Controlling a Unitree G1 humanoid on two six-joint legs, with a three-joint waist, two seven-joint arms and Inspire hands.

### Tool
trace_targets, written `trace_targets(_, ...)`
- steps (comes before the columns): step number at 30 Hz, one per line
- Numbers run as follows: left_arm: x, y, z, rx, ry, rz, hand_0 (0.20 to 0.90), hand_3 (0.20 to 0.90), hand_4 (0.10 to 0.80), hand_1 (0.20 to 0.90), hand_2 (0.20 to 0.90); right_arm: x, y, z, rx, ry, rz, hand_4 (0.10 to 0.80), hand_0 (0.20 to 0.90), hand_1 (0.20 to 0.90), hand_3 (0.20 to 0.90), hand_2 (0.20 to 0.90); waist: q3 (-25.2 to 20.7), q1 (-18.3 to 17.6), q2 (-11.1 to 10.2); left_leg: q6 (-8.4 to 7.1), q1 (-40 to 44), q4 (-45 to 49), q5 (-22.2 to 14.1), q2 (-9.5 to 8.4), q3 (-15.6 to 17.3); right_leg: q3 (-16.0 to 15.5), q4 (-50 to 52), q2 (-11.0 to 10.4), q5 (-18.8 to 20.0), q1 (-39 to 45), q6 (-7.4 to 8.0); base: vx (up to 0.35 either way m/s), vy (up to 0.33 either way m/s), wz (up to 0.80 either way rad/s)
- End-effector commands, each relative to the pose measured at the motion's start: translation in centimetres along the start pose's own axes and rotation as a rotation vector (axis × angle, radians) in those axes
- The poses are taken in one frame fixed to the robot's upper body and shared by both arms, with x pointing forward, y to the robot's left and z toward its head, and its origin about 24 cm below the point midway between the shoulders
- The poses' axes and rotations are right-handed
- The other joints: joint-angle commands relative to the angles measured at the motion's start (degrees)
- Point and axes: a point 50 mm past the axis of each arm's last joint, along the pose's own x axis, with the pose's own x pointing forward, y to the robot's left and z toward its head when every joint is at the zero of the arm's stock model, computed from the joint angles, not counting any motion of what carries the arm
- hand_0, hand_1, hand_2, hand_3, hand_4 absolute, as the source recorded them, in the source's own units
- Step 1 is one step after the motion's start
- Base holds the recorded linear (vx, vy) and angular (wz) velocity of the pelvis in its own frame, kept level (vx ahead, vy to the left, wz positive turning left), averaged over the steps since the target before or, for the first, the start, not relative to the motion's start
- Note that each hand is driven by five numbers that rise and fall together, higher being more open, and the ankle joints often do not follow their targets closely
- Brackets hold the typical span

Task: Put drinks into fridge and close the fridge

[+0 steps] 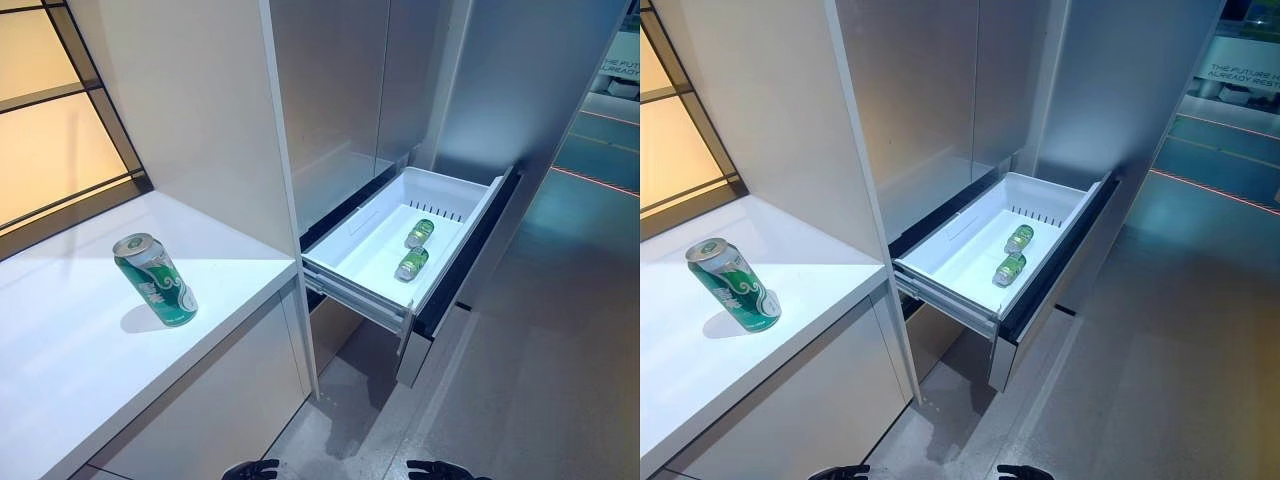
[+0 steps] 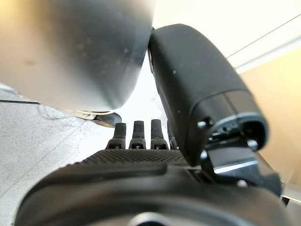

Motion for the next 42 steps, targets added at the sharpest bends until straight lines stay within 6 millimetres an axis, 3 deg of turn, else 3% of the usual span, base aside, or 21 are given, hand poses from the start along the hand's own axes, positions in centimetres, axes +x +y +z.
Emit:
trace_targets(1,0.4,-0.6,1.3,0.018,-0.023,-0.040,0.900,0.900,0.800,0.900,0.900,0.3,0.4,1.2,-0.038,-0.006,0.034,0.800,0.900,0.900,0.900,0.900,2.1,0.7,-1.2,1.28,-0.6,2.3,-2.8,-2.46,2.0,-1.3,3.8,-1.2,-2.3,-0.8,2.47,0.000,0.000,0.00)
trace_targets(21,0.2,0.6,2.1,-0.040,-0.124,0.103,0.900,0.900,0.800,0.900,0.900,0.2,0.4,0.9,-0.040,0.001,0.041,0.800,0.900,0.900,0.900,0.900,2.2,0.7,-1.2,1.10,-0.4,2.1,-2.7,-2.35,2.1,-1.5,3.7,-1.1,-2.5,-0.6,2.26,0.000,0.000,0.00)
trace_targets(25,0.0,0.7,4.1,-0.033,-0.232,0.058,0.900,0.900,0.800,0.900,0.900,0.2,0.3,1.0,-0.052,0.002,0.041,0.800,0.900,0.900,0.900,0.900,2.2,0.5,-1.1,0.88,-0.5,2.1,-2.7,-2.25,2.3,-1.4,3.9,-1.0,-2.6,-0.7,2.35,0.000,0.000,0.00)
trace_targets(30,-1.0,-1.2,9.9,0.016,-0.421,-0.278,0.900,0.900,0.800,0.900,0.900,0.0,-0.6,2.0,-0.079,-0.007,0.029,0.800,0.900,0.900,0.900,0.900,3.1,0.3,-0.1,0.70,-1.2,2.4,-2.5,-2.01,2.5,-1.1,4.4,-0.9,-2.5,-1.6,2.40,-0.015,0.014,0.00)
trace_targets(35,-6.5,-3.0,18.6,0.099,-0.703,-0.680,0.900,0.900,0.800,0.900,0.900,-0.4,-1.5,2.4,-0.102,-0.014,0.011,0.800,0.900,0.900,0.900,0.900,3.6,0.3,1.2,0.76,-1.5,2.2,-2.2,-1.98,2.1,-0.7,4.7,-0.9,-2.4,-2.2,2.57,-0.023,0.031,0.00)
trace_targets(39,-14.7,-4.1,24.6,0.103,-1.013,-0.962,0.900,0.900,0.800,0.900,0.900,-0.4,-1.3,1.4,-0.095,-0.016,0.005,0.800,0.900,0.900,0.900,0.900,3.5,0.9,1.5,1.12,-1.6,1.9,-2.3,-2.24,1.1,-0.8,4.6,-1.2,-2.6,-1.9,2.67,0.000,0.000,0.00)
trace_targets(42,-20.5,-4.4,27.0,0.001,-1.302,-1.110,0.900,0.900,0.800,0.900,0.900,-0.2,-0.6,0.2,-0.082,-0.008,0.007,0.800,0.900,0.900,0.900,0.900,3.1,1.5,1.2,1.35,-1.2,1.5,-2.6,-2.48,0.2,-1.2,4.1,-1.3,-3.0,-1.0,2.64,0.030,-0.018,0.08)
